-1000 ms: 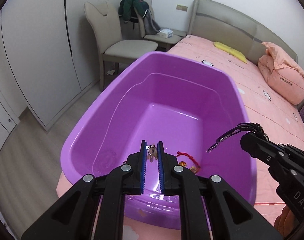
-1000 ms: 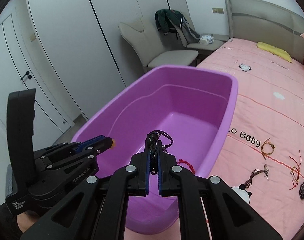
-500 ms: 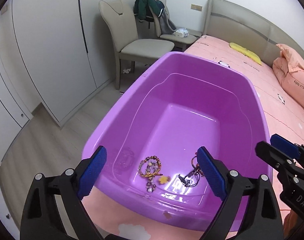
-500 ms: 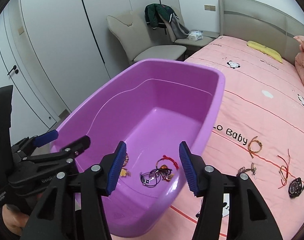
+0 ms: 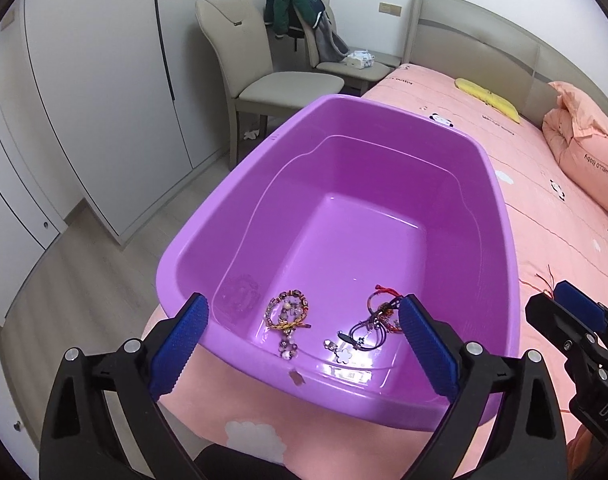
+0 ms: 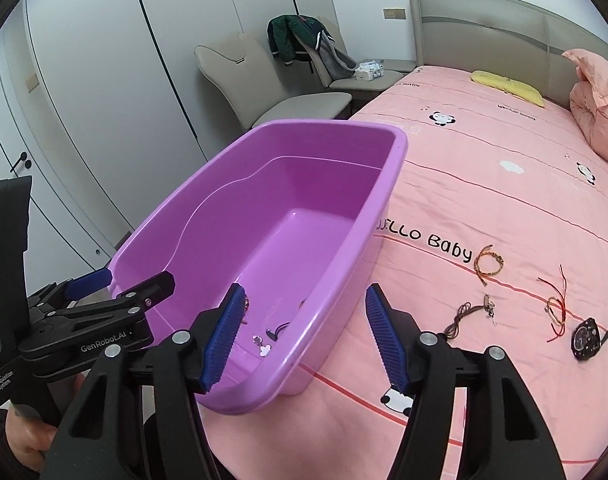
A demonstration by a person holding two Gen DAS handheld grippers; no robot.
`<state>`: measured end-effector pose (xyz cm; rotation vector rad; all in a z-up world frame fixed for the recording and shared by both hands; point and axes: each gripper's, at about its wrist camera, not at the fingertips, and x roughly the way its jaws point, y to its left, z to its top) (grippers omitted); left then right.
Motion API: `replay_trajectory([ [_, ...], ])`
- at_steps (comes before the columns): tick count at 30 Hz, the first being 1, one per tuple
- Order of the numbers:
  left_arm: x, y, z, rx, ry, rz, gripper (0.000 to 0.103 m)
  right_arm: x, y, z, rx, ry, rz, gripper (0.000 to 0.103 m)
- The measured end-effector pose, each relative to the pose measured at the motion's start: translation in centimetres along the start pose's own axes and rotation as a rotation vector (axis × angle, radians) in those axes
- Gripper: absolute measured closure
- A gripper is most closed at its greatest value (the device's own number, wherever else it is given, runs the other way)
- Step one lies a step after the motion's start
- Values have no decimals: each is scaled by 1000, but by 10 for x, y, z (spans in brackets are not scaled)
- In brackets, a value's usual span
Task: Organize jewelry
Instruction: 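Move both open tools back over the remaining jewelry on the bed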
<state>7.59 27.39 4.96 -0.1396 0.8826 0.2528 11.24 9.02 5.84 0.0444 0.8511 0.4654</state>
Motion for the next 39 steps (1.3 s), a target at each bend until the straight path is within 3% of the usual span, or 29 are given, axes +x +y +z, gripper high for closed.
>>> replay_trajectory([
  [16, -32, -39, -16, 49, -21, -31, 8, -42, -24, -21, 42, -44, -7, 41],
  [39, -69, -115, -48, 165, -45, -103, 8, -96, -86, -68, 137, -104, -98, 40],
])
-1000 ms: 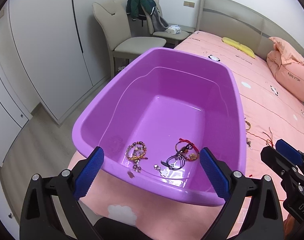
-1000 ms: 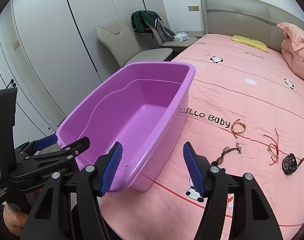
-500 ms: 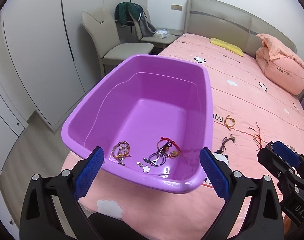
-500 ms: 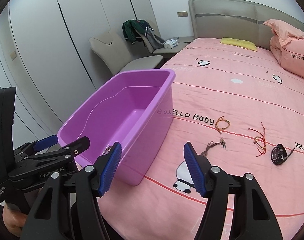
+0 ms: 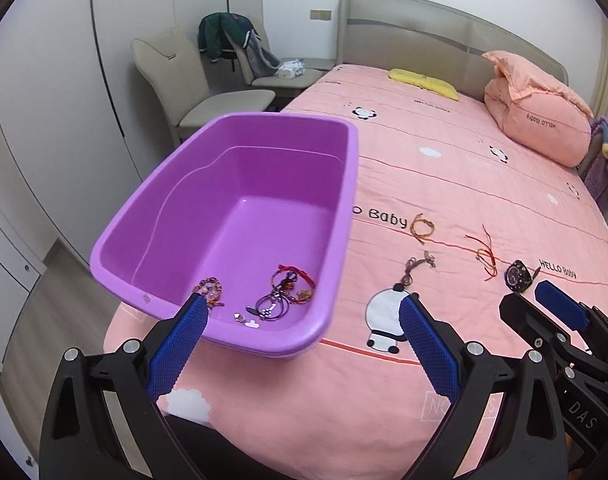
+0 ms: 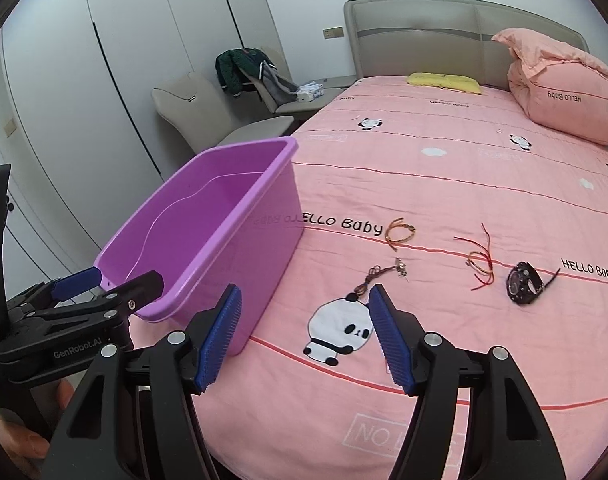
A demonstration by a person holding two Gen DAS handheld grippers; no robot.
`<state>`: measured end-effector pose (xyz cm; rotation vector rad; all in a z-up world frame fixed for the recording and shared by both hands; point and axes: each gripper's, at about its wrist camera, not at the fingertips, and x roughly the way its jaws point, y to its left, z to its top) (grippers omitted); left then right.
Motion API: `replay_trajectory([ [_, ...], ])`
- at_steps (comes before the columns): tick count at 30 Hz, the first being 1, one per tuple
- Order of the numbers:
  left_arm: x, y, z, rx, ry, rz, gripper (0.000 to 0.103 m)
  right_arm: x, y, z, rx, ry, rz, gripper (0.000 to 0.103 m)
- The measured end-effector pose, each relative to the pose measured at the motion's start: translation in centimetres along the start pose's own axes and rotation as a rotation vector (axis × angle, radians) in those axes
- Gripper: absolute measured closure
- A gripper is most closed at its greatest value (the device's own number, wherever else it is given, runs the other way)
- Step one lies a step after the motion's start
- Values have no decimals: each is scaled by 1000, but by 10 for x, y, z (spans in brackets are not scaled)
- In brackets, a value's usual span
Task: Organize jewelry
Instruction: 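Move both open tools back over the remaining jewelry on the bed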
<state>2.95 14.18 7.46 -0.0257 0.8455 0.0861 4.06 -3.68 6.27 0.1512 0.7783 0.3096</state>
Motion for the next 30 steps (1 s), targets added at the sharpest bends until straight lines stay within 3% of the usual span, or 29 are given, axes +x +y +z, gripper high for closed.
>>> replay_trajectory([
  [11, 3, -43, -15, 56, 17, -46, 8, -17, -48, -26, 57, -9, -62, 40],
  [30, 74, -98, -38, 83, 131, -113, 8, -1, -146, -67, 199, 32, -182, 40],
])
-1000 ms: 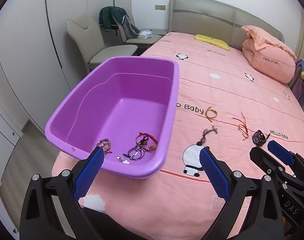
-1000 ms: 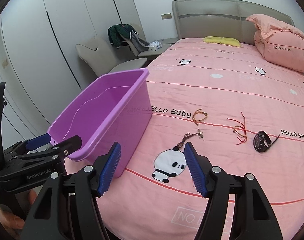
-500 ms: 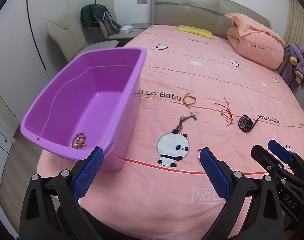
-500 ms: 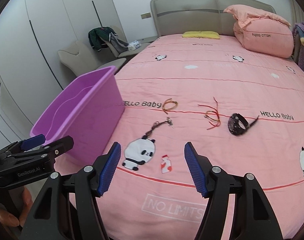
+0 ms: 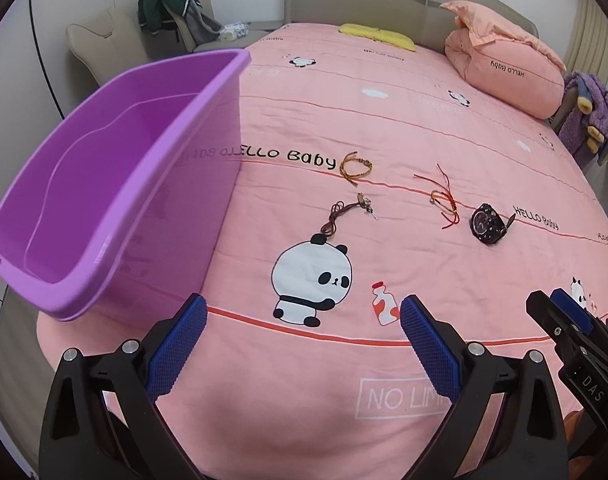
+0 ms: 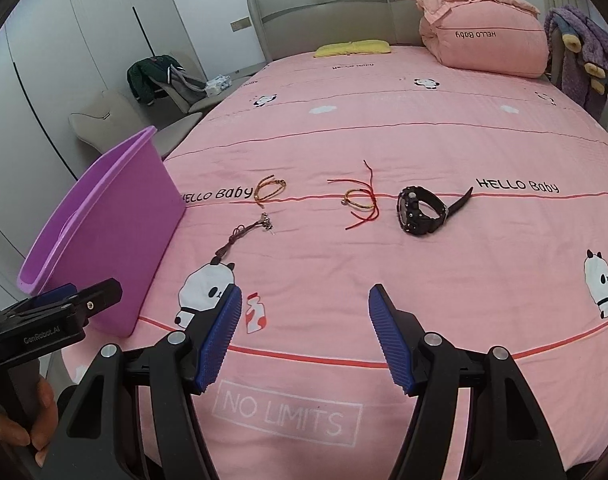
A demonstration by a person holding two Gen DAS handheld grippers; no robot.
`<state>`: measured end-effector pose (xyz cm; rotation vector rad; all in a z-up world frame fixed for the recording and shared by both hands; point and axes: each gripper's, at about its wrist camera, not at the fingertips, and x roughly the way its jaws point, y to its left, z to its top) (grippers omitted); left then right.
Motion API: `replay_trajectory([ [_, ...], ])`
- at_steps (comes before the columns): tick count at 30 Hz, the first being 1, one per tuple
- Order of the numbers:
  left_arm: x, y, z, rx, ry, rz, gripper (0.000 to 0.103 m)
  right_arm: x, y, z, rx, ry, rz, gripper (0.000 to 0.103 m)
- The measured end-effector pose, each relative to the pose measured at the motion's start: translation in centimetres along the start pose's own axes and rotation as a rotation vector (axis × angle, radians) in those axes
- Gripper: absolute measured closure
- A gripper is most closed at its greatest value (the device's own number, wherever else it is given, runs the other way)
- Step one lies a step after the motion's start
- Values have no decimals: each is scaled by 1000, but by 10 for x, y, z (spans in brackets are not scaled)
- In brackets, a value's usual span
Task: Organize jewelry
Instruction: 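Move both open tools back over the remaining jewelry on the bed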
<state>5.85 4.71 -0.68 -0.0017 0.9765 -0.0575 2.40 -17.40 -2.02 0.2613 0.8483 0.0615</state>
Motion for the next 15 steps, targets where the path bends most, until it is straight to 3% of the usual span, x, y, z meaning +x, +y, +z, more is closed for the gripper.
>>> replay_trajectory([
  [15, 64, -13, 0, 28, 72, 25, 8, 51, -30, -3, 11, 67, -48, 40],
])
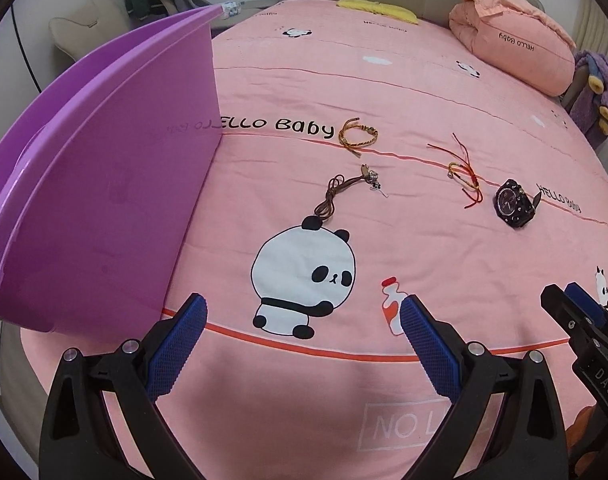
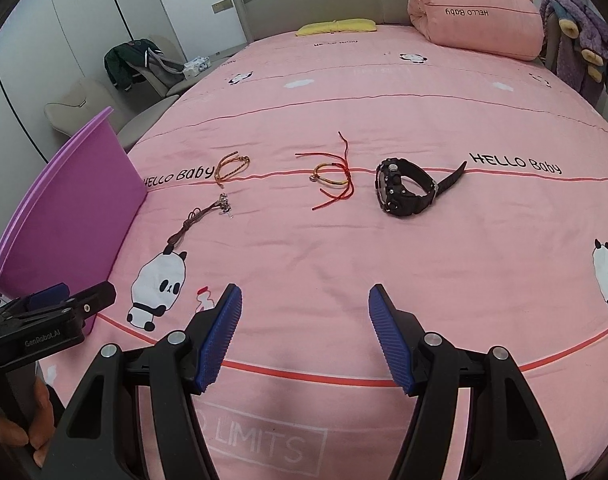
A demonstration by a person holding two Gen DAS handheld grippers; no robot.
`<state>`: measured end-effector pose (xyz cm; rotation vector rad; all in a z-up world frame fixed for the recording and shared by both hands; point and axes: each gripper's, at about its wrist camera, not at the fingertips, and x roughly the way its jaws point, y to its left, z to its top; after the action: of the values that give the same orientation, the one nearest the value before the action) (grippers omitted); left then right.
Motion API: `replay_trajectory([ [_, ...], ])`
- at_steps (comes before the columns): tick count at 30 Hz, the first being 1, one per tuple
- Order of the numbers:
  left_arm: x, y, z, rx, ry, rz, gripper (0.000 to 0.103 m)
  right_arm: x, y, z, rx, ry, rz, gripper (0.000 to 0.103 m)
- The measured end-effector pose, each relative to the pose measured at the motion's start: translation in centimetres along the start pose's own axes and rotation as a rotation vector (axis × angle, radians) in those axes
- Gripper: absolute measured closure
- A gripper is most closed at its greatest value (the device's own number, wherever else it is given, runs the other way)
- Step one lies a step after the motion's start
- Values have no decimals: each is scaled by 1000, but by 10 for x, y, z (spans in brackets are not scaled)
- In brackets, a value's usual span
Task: Organize jewelry
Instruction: 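Move both open tools back over the remaining jewelry on the bed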
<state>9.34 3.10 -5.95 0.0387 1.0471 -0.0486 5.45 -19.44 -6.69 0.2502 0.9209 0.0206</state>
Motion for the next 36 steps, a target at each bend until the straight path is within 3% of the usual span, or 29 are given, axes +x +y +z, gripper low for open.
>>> replay_trajectory([
  [22, 59, -8, 29, -3, -4, 30, 8, 51, -54, 21, 87, 0, -93, 40],
  [36, 105, -11, 57, 1, -43, 71, 8, 104, -87, 56, 107, 12, -149, 37],
])
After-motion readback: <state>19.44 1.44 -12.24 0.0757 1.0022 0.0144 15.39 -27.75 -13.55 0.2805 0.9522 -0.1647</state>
